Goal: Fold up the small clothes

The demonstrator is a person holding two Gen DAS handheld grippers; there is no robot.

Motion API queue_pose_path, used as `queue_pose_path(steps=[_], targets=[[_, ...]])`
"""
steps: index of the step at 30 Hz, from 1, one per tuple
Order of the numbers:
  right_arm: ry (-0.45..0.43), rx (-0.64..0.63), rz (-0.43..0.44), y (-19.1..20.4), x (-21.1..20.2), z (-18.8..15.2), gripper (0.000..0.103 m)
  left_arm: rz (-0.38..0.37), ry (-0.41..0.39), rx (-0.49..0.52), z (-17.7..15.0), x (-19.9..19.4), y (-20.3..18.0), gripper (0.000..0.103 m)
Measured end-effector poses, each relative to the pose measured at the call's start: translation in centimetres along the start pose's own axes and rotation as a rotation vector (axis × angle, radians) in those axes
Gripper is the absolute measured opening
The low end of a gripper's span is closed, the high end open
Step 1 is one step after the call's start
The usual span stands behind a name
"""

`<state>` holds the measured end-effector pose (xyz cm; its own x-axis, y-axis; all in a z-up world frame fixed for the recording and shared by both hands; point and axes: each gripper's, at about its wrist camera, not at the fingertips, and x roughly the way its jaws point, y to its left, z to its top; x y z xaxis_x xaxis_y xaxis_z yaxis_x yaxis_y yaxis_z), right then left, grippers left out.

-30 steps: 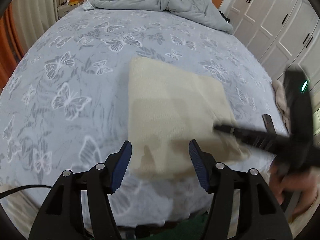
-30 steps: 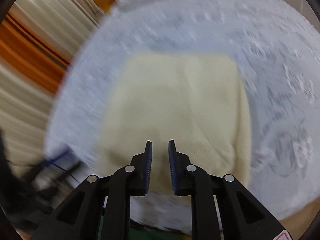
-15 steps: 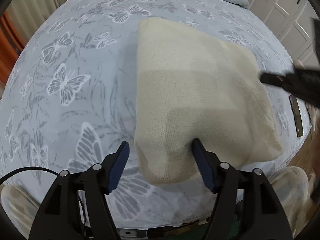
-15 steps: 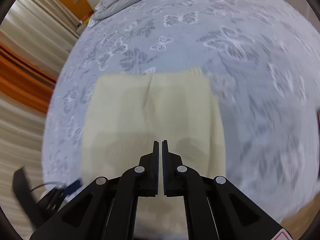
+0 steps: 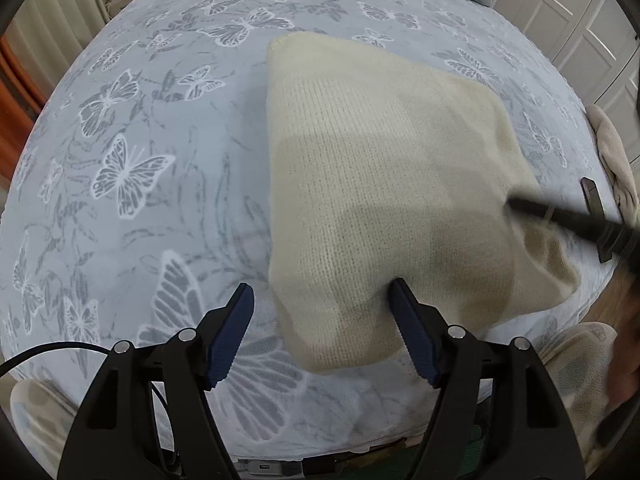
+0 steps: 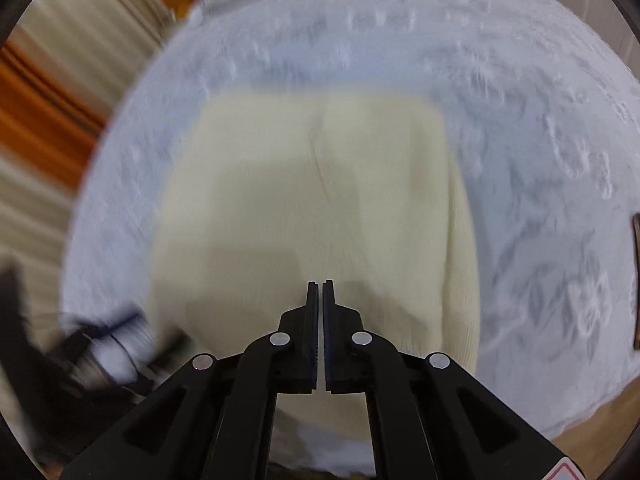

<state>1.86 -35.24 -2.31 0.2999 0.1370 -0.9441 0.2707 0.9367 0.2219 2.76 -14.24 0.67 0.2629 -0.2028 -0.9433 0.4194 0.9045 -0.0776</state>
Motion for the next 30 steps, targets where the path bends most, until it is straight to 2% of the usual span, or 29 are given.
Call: queue_pose_path(steps=[1,3,5,7,9,10,12,13,16,18,21,22,23,24,25,26,28,29,30], targets=[[0.007,0.008,-0.030,-0.7,1.0,-0.4,0.000,-0.004,0.003,0.003,0.0,0.1,0.0,0.070],[-0.003,0.085,0.044,-2.5,0.9,-0.7,0.000,-0.001,0.004,0.009,-0.1,0.2,0.0,0.071],[-0.008,0.148,0.071,-3.1,-0.7,-0.6,0.000,0.011,-0.008,0.010,-0.1,0.0,0.0,0.072],[-0.046,0.125,0.061,-2.4,-2.8,-1.1,0.001,0.010,-0.010,0.011,-0.2,0.0,0.0,0.072],[-0.038,0.111,0.060,-2.2,-3.6,-1.9,0.001,0.008,-0.010,0.008,-0.2,0.0,0.1,0.072],[-0.019,0.109,0.044,-2.3,-3.3,-2.5,0.001,0.010,-0.010,0.006,-0.2,0.0,0.1,0.072],[0.050,0.092,-0.050,-2.8,-1.0,-3.6,0.000,0.011,-0.011,0.008,-0.3,0.0,0.0,0.072],[0.065,0.090,-0.056,-3.1,0.0,-4.2,0.000,0.007,-0.005,0.008,-0.3,0.0,0.0,0.072],[0.047,0.132,-0.024,-3.5,-0.9,-4.3,0.000,-0.012,0.005,-0.007,-0.4,-0.4,0.1,0.070],[-0.001,0.158,0.019,-3.8,-2.9,-4.0,0.000,-0.066,0.000,-0.035,-0.5,-1.4,0.6,0.070],[-0.084,0.178,0.056,-4.4,-5.1,-2.7,0.017,-0.194,-0.050,-0.135,0.1,-3.4,2.1,0.072],[-0.100,0.187,0.048,-4.9,-5.2,-1.9,0.020,-0.201,-0.059,-0.155,0.5,-3.6,2.4,0.076],[-0.109,0.199,0.033,-5.2,-5.1,-1.1,0.027,-0.210,-0.065,-0.174,1.3,-3.5,2.6,0.077],[-0.121,0.213,0.003,-5.6,-4.7,-0.1,0.039,-0.211,-0.064,-0.183,1.8,-3.4,2.7,0.077],[-0.119,0.218,-0.012,-6.0,-3.8,0.7,0.044,-0.204,-0.058,-0.194,2.5,-3.0,2.8,0.077],[-0.098,0.221,-0.016,-5.9,-2.6,1.5,0.045,-0.196,-0.052,-0.203,3.1,-2.6,2.7,0.077],[-0.033,0.221,0.051,-5.7,-0.2,2.6,0.033,-0.184,-0.048,-0.204,3.8,-2.2,2.8,0.077],[-0.022,0.208,0.071,-5.3,0.6,3.5,0.010,-0.178,-0.049,-0.202,3.8,-2.1,2.7,0.077],[-0.039,0.166,0.064,-4.6,0.3,4.0,0.009,-0.173,-0.050,-0.199,3.9,-2.1,2.6,0.077]])
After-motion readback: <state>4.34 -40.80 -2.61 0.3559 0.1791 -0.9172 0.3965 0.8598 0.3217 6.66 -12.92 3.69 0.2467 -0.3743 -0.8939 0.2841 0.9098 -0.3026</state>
